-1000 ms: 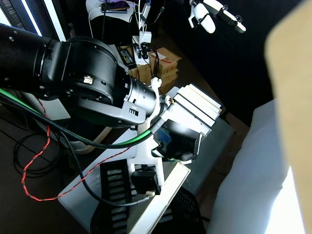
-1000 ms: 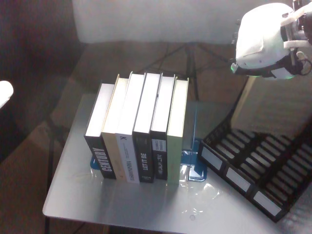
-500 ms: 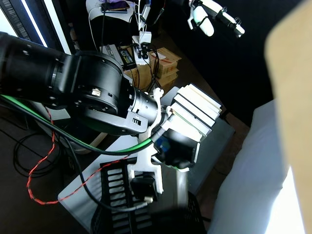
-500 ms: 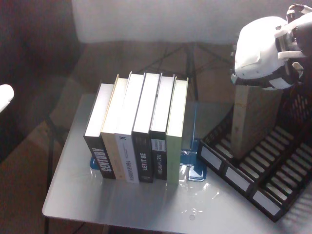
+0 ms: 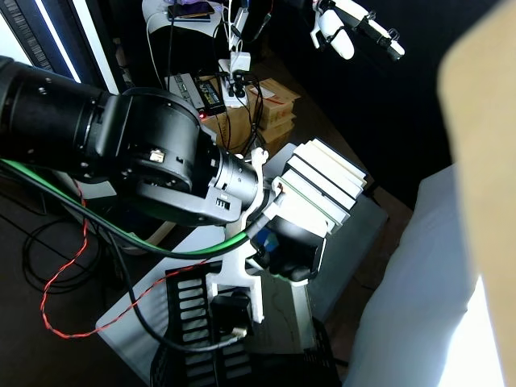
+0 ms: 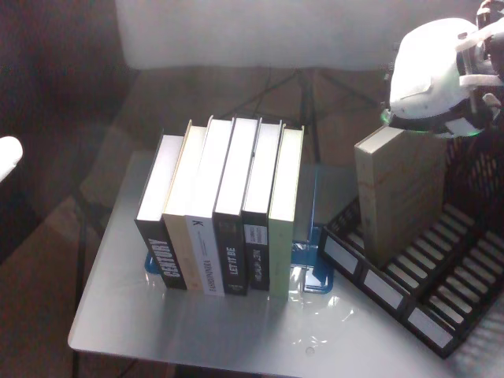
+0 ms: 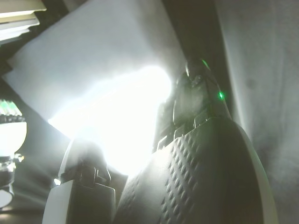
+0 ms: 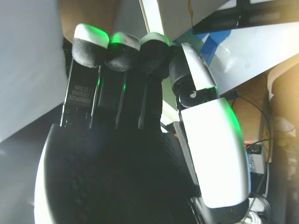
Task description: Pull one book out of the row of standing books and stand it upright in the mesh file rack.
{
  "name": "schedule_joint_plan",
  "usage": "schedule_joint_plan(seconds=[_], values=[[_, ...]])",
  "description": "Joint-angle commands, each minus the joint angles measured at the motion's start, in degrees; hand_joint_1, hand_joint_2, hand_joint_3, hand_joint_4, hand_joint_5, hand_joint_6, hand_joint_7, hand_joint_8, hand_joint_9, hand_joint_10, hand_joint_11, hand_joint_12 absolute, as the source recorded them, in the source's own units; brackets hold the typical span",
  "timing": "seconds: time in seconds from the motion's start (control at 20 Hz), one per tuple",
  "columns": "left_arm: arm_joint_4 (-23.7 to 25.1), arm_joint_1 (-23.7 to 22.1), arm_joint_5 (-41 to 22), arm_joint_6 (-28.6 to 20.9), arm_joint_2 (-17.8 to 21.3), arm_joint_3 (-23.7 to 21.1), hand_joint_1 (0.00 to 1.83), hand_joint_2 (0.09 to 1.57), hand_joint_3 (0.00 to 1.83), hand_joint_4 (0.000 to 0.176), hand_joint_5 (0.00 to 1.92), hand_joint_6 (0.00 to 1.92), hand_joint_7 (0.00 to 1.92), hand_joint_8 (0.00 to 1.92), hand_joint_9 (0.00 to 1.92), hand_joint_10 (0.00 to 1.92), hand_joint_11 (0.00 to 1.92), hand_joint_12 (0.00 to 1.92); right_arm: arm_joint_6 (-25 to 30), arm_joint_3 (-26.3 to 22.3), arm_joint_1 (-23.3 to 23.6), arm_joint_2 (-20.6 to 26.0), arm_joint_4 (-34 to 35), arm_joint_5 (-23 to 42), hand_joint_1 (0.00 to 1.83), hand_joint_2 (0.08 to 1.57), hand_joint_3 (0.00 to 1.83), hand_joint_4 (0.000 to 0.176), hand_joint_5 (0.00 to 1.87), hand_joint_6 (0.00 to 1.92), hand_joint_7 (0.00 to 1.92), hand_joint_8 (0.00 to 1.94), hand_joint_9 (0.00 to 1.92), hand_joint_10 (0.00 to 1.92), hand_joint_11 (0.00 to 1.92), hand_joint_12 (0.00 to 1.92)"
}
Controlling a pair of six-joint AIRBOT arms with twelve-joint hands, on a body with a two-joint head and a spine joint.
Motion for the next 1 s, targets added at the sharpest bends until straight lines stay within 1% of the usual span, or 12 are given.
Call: schedule_joint_plan(seconds=[0.0, 0.05, 0.1, 0.15, 0.2, 0.25, 0.4, 0.5, 0.65, 0.7, 0.8, 0.95], values=[[-0.7, -0.1, -7.5, -0.6, 0.1, 0.5, 0.31, 1.44, 0.00, 0.043, 0.07, 0.00, 0.02, 0.00, 0.00, 0.00, 0.00, 0.13, 0.0, -0.3, 0.3, 1.3, -1.0, -4.9, 0.87, 1.12, 0.00, 0.000, 0.00, 0.37, 0.03, 0.94, 0.02, 1.30, 0.02, 1.90], [-0.7, -0.1, -7.5, -0.6, 0.1, 0.4, 0.32, 1.44, 0.00, 0.038, 0.07, 0.00, 0.03, 0.00, 0.00, 0.00, 0.00, 0.06, 0.4, -0.9, 0.3, 1.9, -1.0, -4.9, 0.68, 1.14, 0.00, 0.000, 0.00, 0.21, 0.01, 0.78, 0.00, 1.11, 0.00, 1.81], [-0.8, -0.1, -7.5, -0.6, 0.1, 0.4, 0.30, 1.44, 0.00, 0.035, 0.07, 0.00, 0.03, 0.00, 0.00, 0.00, 0.00, 0.04, 0.9, -1.6, 0.3, 2.6, -1.0, -5.0, 0.71, 1.13, 0.00, 0.062, 0.00, 0.04, 0.00, 0.35, 0.00, 0.58, 0.00, 1.45], [-0.8, -0.1, -7.5, -0.6, 0.1, 0.4, 0.30, 1.44, 0.00, 0.035, 0.07, 0.00, 0.03, 0.00, 0.00, 0.00, 0.00, 0.04, 1.3, -2.1, 0.3, 3.0, -1.0, -5.0, 0.71, 1.13, 0.00, 0.062, 0.00, 0.04, 0.00, 0.35, 0.00, 0.58, 0.00, 1.45], [-0.8, -0.1, -7.5, -0.6, 0.1, 0.3, 0.32, 1.44, 0.00, 0.029, 0.08, 0.00, 0.04, 0.00, 0.00, 0.00, 0.00, 0.07, 1.5, -2.7, 0.3, 3.4, -1.0, -5.0, 0.64, 1.16, 0.00, 0.135, 0.00, 0.00, 0.00, 0.03, 0.00, 0.32, 0.00, 1.22], [-0.8, -0.1, -7.5, -0.6, 0.1, 0.3, 0.33, 1.45, 0.00, 0.029, 0.07, 0.00, 0.03, 0.00, 0.00, 0.00, 0.00, 0.08, 2.1, -3.4, 0.3, 3.7, -1.0, -5.0, 0.68, 1.16, 0.00, 0.061, 0.00, 0.00, 0.00, 0.01, 0.00, 0.34, 0.00, 0.97], [0.0, -0.5, -7.2, -0.8, 0.1, 0.1, 0.32, 1.46, 0.00, 0.049, 0.05, 0.00, 0.01, 0.00, 0.00, 0.00, 0.00, 0.01, 3.7, -6.9, 2.8, 7.8, -0.7, -5.0, 0.66, 1.17, 0.00, 0.057, 0.00, 0.00, 0.00, 0.00, 0.01, 0.04, 0.00, 0.17], [1.8, -1.5, -6.6, -0.6, 0.3, 0.0, 0.31, 1.46, 0.00, 0.040, 0.04, 0.00, 0.01, 0.00, 0.00, 0.00, 0.00, 0.01, 3.7, -9.9, 3.4, 11.0, 1.6, -5.8, 0.61, 1.18, 0.00, 0.080, 0.00, 0.00, 0.00, 0.00, 0.00, 0.00, 0.00, 0.01], [5.8, -3.7, -5.0, -0.1, 0.8, 0.1, 0.35, 1.46, 0.00, 0.013, 0.04, 0.00, 0.00, 0.00, 0.00, 0.00, 0.00, 0.00, 3.7, -13.4, 3.5, 14.3, 4.1, -7.4, 0.52, 1.21, 0.02, 0.007, 0.00, 0.00, 0.00, 0.00, 0.00, 0.00, 0.00, 0.00], [7.8, -5.0, -3.7, 0.2, 1.0, 0.2, 0.39, 1.45, 0.00, 0.007, 0.03, 0.00, 0.00, 0.00, 0.00, 0.00, 0.00, 0.00, 3.7, -14.6, 3.4, 15.7, 5.9, -7.8, 0.51, 1.21, 0.01, 0.018, 0.00, 0.00, 0.00, 0.00, 0.00, 0.00, 0.00, 0.00], [11.1, -7.3, -1.4, 0.4, 1.0, 0.8, 0.39, 1.44, 0.00, 0.027, 0.02, 0.00, 0.00, 0.00, 0.00, 0.00, 0.00, 0.00, 3.5, -15.9, 3.4, 17.4, 9.0, -8.2, 0.39, 1.20, 0.01, 0.098, 0.00, 0.00, 0.00, 0.00, 0.00, 0.00, 0.00, 0.00], [17.3, -11.6, 3.0, 0.5, 0.7, 1.5, 0.32, 1.43, 0.00, 0.018, 0.00, 0.00, 0.00, 0.00, 0.00, 0.00, 0.02, 0.01, -5.8, -18.4, 3.4, 21.1, 23.9, -8.6, 0.26, 1.25, 0.03, 0.048, 0.00, 0.00, 0.00, 0.00, 0.00, 0.00, 0.00, 0.00]])
